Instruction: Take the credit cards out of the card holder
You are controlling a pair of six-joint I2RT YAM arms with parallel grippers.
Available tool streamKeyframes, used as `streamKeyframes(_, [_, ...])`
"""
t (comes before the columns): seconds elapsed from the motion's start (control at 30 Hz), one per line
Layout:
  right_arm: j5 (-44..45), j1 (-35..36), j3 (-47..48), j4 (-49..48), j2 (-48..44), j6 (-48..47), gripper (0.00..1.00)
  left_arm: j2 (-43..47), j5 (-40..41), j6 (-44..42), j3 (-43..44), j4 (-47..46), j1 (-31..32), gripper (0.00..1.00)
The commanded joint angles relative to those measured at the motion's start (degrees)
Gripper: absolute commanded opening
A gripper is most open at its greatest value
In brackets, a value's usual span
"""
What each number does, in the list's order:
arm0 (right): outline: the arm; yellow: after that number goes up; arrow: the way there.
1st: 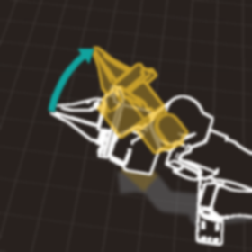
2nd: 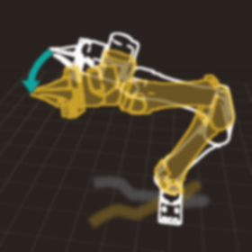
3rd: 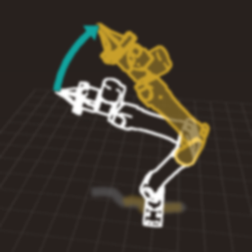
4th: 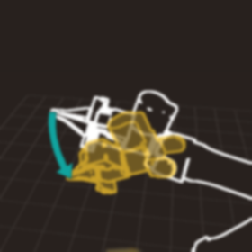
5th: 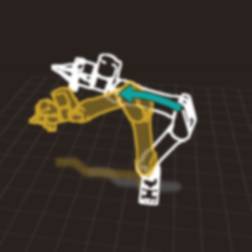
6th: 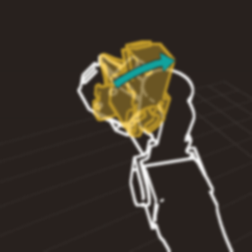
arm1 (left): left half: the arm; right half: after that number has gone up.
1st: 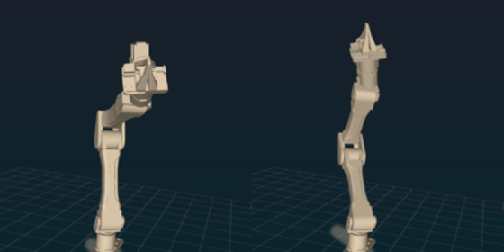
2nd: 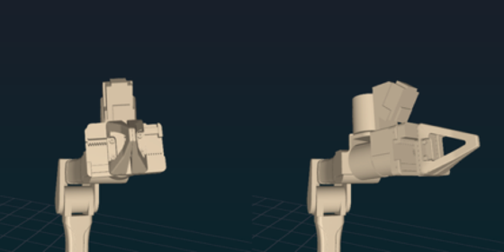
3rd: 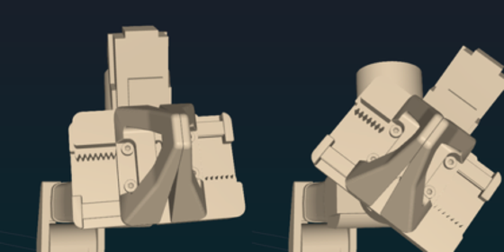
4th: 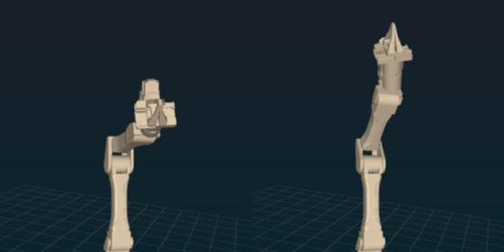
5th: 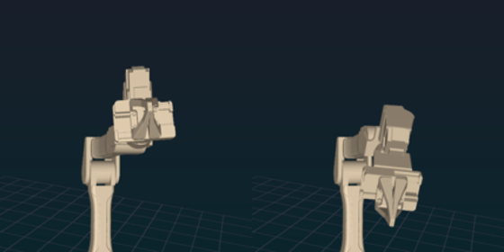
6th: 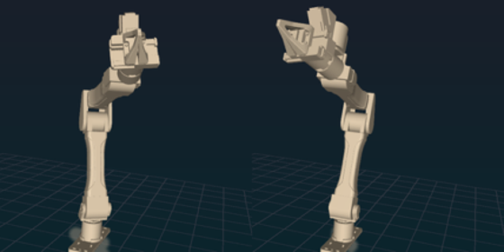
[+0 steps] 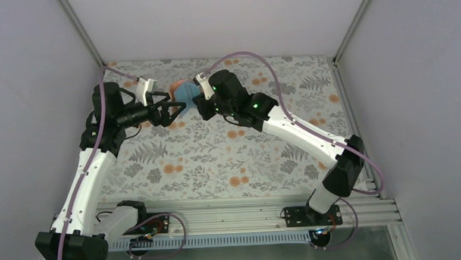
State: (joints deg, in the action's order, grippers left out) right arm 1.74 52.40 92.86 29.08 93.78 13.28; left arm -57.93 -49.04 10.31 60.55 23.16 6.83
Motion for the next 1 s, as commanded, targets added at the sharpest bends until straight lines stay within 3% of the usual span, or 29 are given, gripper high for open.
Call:
streamKeyframes(0.0, [3.58, 0.21, 0.89, -0.21, -3.07, -1.21, 0.04, 0.67, 1.56, -2.37, 0.48, 2.08, -0.65, 0.91])
streamKeyframes(0.17, [-6.33, -2.56, -3.67, -5.06, -8.10, -5.71, 0.04, 1.45, 1.01, -5.02, 0.59, 3.41, -0.94, 0.64])
streamKeyframes(0.33, [-14.90, -6.53, -5.68, -5.49, -10.80, -8.19, 0.04, 1.80, -5.69, -5.03, 1.33, 2.94, -1.25, 0.61])
streamKeyframes(0.4, [-20.39, -7.31, -7.10, -6.28, -12.15, -10.26, 0.04, 2.11, -4.56, -4.99, 1.28, 3.15, -1.45, 0.52])
streamKeyframes(0.47, [-24.69, -7.61, -7.11, -5.86, -12.83, -11.72, 0.04, 2.28, -4.37, -5.38, 1.19, 3.33, -1.61, 0.49])
streamKeyframes(0.6, [-26.07, -7.64, -7.05, -6.03, -12.65, -10.66, 0.04, 2.08, -6.86, -5.34, 1.57, 2.86, -1.64, 0.69])
streamKeyframes(0.7, [-22.27, -7.61, -5.84, -4.69, -11.20, -8.33, 0.04, 2.40, -8.59, -6.64, 1.72, 3.36, -1.64, 0.74])
streamKeyframes(0.87, [0.76, -6.46, 0.46, 2.69, -5.63, 2.35, 0.04, 2.79, -4.89, -10.24, 2.80, 5.14, -1.64, 0.81])
streamKeyframes(0.97, [5.12, -2.87, 2.41, 2.36, -3.30, 2.04, 0.04, 2.62, -3.94, -9.29, 2.70, 4.87, -1.64, 0.98])
